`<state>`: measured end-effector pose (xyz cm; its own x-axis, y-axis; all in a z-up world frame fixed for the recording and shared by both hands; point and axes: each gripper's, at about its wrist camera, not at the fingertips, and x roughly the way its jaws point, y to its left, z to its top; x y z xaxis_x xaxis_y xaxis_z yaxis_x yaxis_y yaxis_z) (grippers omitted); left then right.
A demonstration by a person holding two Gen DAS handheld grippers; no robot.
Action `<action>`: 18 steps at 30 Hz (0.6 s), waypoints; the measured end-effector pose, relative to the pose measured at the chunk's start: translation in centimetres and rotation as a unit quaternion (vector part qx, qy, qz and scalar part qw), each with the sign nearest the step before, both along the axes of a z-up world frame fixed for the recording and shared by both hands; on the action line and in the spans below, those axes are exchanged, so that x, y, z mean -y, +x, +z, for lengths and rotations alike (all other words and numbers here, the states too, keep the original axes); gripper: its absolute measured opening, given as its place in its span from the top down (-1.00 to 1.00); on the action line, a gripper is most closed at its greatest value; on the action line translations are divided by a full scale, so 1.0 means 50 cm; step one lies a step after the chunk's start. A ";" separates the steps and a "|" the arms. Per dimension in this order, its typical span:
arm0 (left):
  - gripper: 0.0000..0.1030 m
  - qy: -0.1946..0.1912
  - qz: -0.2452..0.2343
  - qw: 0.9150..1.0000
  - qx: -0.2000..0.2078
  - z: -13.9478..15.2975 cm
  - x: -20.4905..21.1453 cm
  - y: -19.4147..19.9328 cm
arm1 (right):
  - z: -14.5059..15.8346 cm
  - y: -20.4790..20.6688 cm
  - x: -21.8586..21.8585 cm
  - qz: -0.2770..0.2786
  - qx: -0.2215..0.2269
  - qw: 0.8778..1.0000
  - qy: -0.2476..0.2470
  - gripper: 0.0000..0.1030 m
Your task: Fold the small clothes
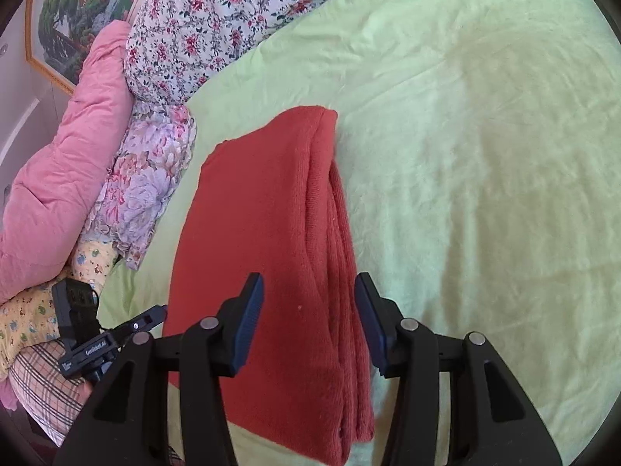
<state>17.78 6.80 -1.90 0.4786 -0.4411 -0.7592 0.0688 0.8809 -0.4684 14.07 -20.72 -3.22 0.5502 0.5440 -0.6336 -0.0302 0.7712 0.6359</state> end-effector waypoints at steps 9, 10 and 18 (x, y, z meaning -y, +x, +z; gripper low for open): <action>-0.14 -0.048 -0.014 0.999 -0.015 -0.044 0.040 0.083 | -0.047 0.079 -0.013 0.038 -0.014 0.998 0.037 0.03; -0.06 -0.045 -0.010 0.999 -0.012 -0.047 0.045 0.088 | -0.052 0.085 -0.013 0.043 -0.014 0.998 0.044 0.03; 0.48 -0.027 -0.024 0.999 0.034 0.004 0.072 0.082 | -0.034 0.079 -0.038 0.061 0.014 0.997 0.045 0.46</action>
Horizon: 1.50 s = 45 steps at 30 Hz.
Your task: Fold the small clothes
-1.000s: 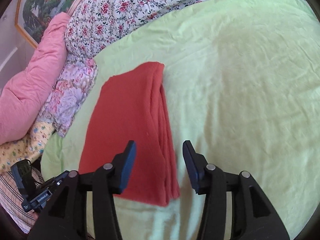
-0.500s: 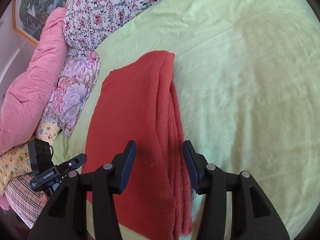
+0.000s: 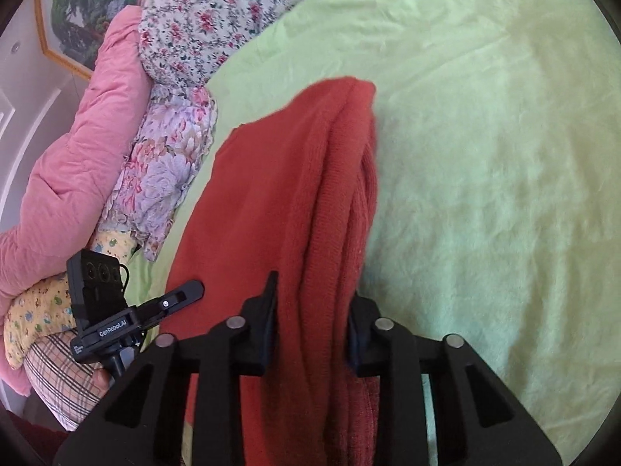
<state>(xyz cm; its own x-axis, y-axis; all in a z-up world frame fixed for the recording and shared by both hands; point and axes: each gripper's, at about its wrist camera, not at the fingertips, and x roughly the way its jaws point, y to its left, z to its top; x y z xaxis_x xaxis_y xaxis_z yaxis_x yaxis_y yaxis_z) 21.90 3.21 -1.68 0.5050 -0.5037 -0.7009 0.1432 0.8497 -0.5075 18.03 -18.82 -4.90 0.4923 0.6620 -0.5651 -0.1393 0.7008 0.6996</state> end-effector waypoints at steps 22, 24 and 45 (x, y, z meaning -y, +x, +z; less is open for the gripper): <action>0.40 0.062 0.002 0.998 0.032 0.020 -0.033 -0.079 | 0.050 -0.035 0.023 -0.066 0.024 0.995 -0.067 0.28; 0.41 0.078 0.010 0.996 0.040 0.030 -0.039 -0.110 | 0.077 -0.064 0.032 -0.083 0.045 0.993 -0.070 0.28; 0.48 0.117 -0.019 0.990 0.080 0.059 -0.043 -0.238 | 0.089 -0.185 -0.010 -0.054 0.059 0.990 -0.113 0.89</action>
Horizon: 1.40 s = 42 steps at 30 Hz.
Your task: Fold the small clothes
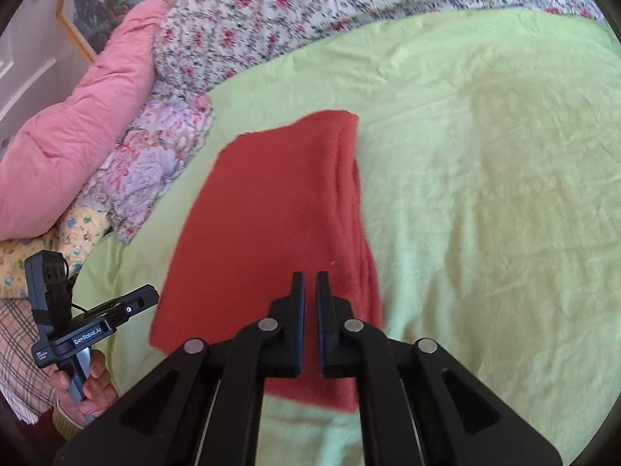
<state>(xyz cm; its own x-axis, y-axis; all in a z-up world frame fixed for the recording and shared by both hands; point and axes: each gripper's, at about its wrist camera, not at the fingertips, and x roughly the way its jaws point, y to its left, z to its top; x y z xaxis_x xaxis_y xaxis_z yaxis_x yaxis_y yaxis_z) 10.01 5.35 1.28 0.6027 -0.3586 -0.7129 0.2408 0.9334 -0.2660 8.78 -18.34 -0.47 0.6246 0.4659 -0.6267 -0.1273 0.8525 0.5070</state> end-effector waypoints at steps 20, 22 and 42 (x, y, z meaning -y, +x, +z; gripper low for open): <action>0.48 0.040 -0.009 0.999 -0.011 -0.044 0.016 -0.046 | -0.058 -0.070 -0.021 -0.023 -0.054 0.998 -0.019 0.88; 0.47 0.029 -0.023 0.999 0.006 -0.026 0.024 -0.055 | -0.045 -0.077 -0.026 -0.022 -0.042 0.999 -0.025 0.88; 0.28 0.056 -0.010 0.998 -0.015 -0.043 0.034 -0.075 | -0.003 -0.118 -0.042 -0.025 -0.009 1.000 -0.001 0.07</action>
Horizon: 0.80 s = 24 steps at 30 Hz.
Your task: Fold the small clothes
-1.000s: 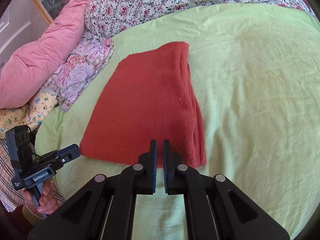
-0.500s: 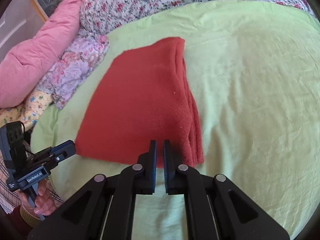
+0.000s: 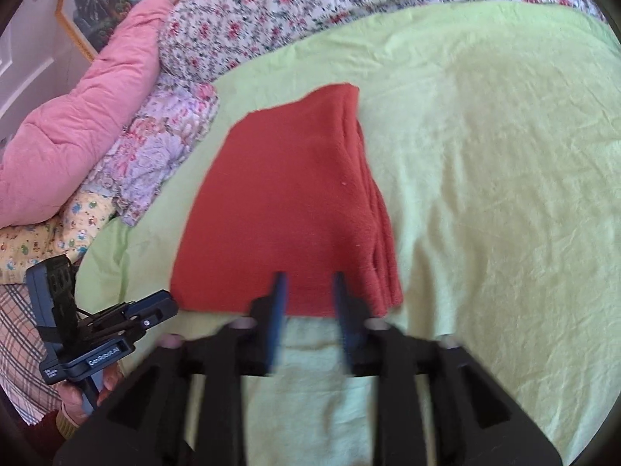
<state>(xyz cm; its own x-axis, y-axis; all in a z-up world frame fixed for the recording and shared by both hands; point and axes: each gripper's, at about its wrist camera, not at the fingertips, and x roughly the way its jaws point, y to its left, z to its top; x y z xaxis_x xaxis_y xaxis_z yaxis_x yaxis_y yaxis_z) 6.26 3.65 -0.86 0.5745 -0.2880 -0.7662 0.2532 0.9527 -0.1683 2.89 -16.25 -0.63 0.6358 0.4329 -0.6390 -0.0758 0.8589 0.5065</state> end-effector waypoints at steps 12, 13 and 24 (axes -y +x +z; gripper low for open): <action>-0.32 0.078 0.032 0.996 0.022 0.001 -0.017 -0.082 | -0.009 -0.122 -0.031 0.008 0.023 0.998 -0.049 -0.26; -0.32 0.078 0.030 0.996 0.020 -0.001 -0.017 -0.088 | -0.015 -0.132 -0.031 0.007 0.019 0.999 -0.048 -0.26; -0.58 0.151 0.027 0.988 0.014 -0.014 0.009 -0.134 | -0.024 -0.171 -0.067 0.030 0.002 0.996 -0.086 -0.28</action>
